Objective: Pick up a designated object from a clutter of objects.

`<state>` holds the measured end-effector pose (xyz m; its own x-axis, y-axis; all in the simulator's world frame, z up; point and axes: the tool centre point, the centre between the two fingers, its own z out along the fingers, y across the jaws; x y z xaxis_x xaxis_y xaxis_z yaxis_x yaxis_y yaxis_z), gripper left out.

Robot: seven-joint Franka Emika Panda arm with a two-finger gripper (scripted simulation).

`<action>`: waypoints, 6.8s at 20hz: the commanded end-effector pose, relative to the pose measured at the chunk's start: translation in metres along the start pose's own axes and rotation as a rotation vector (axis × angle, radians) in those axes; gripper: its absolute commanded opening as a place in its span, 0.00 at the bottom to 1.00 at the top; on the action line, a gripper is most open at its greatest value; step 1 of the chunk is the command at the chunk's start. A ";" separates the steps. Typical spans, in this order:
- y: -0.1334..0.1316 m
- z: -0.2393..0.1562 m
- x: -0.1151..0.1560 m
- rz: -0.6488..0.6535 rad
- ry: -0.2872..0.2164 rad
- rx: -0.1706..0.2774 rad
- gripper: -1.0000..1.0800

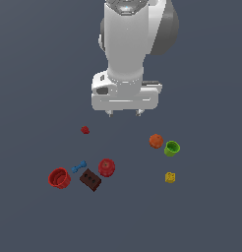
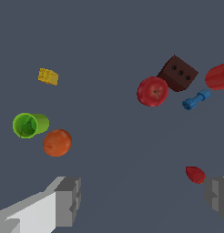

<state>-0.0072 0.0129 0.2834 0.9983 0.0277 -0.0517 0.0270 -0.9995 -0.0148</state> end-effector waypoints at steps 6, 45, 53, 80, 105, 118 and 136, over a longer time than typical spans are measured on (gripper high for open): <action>0.002 -0.004 0.004 0.022 0.013 0.013 0.96; -0.135 0.132 0.133 0.168 0.045 -0.013 0.96; -0.178 0.183 0.149 0.204 0.051 -0.011 0.96; -0.196 0.257 0.156 0.221 0.053 -0.009 0.96; -0.169 0.229 0.149 0.221 0.053 -0.009 0.00; -0.069 0.129 0.127 0.222 0.053 -0.009 0.00; 0.085 -0.030 0.097 0.221 0.053 -0.007 0.00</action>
<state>0.0951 -0.0571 0.2944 0.9811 -0.1934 -0.0001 -0.1934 -0.9811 -0.0019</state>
